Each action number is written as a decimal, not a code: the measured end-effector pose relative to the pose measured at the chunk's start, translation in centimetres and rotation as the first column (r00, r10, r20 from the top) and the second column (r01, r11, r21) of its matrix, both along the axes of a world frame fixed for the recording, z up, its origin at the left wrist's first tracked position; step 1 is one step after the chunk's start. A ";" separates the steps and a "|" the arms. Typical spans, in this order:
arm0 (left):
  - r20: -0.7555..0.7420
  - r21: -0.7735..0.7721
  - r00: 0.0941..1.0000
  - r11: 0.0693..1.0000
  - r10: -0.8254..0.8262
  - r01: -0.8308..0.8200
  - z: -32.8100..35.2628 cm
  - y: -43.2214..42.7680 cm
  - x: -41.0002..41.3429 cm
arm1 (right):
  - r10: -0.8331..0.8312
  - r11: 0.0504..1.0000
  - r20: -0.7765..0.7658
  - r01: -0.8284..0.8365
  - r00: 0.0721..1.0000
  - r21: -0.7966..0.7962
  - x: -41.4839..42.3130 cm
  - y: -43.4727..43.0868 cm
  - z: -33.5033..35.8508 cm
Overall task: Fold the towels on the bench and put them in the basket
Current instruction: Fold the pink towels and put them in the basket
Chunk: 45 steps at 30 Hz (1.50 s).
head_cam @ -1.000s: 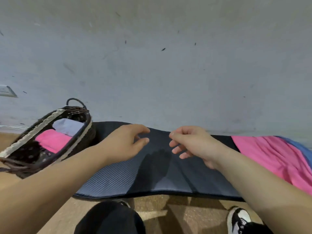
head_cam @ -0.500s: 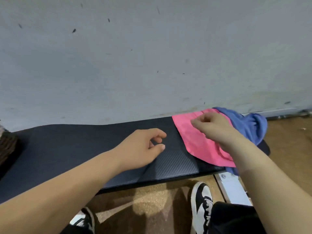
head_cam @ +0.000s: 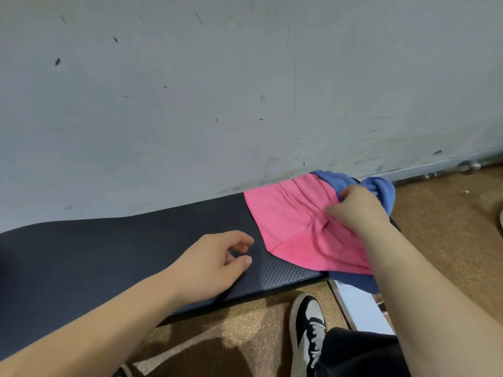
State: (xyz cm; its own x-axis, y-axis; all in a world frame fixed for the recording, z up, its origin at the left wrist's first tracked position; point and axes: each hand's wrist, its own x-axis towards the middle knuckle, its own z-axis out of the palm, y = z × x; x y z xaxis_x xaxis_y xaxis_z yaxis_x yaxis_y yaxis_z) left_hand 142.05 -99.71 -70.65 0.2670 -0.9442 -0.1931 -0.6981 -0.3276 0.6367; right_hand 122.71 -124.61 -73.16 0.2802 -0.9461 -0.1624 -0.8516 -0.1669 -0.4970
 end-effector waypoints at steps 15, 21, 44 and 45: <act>0.000 -0.255 0.998 0.965 0.057 -0.055 1.5 -1.0 -1.0 | -0.127 0.943 0.765 -0.162 0.631 0.291 2.4 4.2 7.4; 0.062 -0.458 0.997 0.889 0.052 -0.018 7.7 -3.3 1.2 | 0.067 0.753 0.885 -0.606 0.460 0.258 4.0 9.6 10.6; -0.082 -0.096 0.983 0.980 0.166 -0.173 13.0 10.8 9.4 | 0.447 0.878 0.619 -0.450 0.646 -0.165 8.9 11.6 9.6; -0.002 -0.085 0.984 0.980 0.180 -0.180 13.3 11.7 9.8 | 0.424 0.892 0.625 -0.422 0.655 -0.163 9.3 11.6 9.5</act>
